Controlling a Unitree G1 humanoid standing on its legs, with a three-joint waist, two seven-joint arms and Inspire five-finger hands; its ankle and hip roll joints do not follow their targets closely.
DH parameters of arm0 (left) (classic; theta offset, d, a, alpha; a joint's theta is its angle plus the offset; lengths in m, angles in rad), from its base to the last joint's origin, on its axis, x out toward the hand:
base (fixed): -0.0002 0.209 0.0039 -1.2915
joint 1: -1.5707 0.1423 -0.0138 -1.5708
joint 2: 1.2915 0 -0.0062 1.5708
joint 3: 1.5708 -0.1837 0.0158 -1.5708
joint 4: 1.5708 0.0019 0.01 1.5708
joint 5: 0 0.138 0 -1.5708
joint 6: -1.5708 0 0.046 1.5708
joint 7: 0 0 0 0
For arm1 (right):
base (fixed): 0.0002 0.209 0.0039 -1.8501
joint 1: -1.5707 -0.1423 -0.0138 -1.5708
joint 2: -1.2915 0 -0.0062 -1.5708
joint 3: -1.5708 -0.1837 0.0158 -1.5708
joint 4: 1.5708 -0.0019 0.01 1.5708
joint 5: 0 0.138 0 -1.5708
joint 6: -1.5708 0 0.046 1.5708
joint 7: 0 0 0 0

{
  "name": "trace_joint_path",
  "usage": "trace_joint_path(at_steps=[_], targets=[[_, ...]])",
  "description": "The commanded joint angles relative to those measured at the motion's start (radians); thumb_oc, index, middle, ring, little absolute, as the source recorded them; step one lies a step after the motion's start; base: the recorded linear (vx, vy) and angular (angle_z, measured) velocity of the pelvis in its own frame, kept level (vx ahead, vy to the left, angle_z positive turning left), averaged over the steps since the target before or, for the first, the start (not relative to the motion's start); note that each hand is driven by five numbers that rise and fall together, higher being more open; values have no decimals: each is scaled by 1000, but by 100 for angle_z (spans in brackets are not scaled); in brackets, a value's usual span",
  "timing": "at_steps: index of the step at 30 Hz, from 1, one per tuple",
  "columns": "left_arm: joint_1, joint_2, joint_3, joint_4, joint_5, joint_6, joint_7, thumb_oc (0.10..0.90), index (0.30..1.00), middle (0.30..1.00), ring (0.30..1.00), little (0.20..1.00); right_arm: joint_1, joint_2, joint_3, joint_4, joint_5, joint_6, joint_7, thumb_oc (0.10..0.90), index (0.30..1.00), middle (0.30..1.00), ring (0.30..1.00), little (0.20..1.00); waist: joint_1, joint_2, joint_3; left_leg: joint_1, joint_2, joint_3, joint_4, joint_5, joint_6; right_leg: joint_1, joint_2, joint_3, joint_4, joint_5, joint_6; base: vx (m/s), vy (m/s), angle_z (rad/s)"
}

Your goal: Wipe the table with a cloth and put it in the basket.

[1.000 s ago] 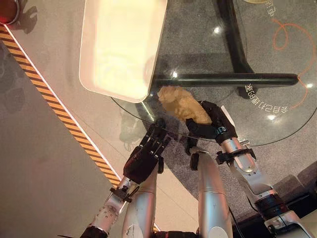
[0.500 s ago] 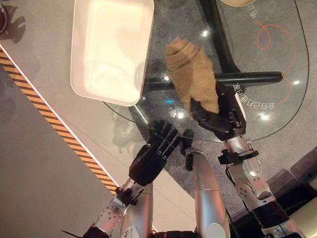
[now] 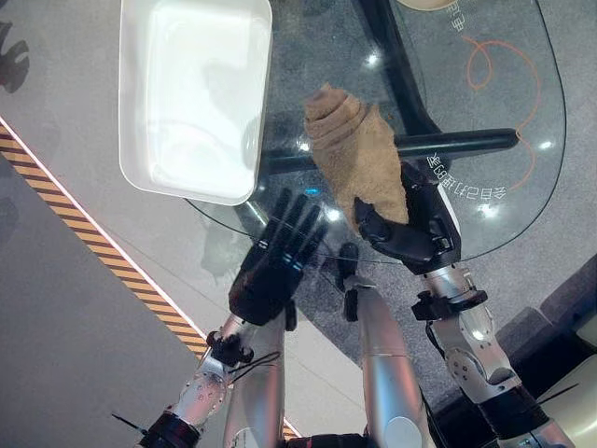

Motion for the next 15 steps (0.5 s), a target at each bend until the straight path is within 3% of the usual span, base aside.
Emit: trace_joint_path(at_steps=[1, 5, 8, 15], targets=[[0, -1, 24, -177, 58, -29, 48, 800, 900, 900, 900, 900, -48, -25, -4, -266, -29, -69, 123, 100, 300, 300, 300, 200, 23, -10, -24, 14, -16, 50, 171, -179, 34, 25, 81, 39, -202, 180, 13, 0, 0, 0], [-27, 8, 49, -210, 106, -31, 126, 800, 900, 900, 900, 900, -59, -39, -4, -291, 4, -53, 198, 100, 300, 300, 300, 200, 25, -9, -24, 17, -16, 50, 177, -180, 34, 29, 80, 41, -195, 173, 11, 5, -1, -1], [-40, 10, 59, -218, 131, -14, 152, 800, 900, 900, 900, 900, -65, -24, -7, -315, 144, -49, 332, 100, 300, 300, 300, 200, 26, -6, -24, 19, -18, 46, 185, -182, 34, 31, 82, 44, -185, 165, 10, 0, 0, 0], [-62, -7, 47, -233, 142, 9, 140, 800, 900, 900, 900, 900, -69, -7, 13, -288, 6, -1, 228, 100, 300, 300, 300, 200, 23, -2, -24, 0, -19, 46, 205, -186, 32, 16, 82, 48, -172, 159, 7, 0, 0, 0]])
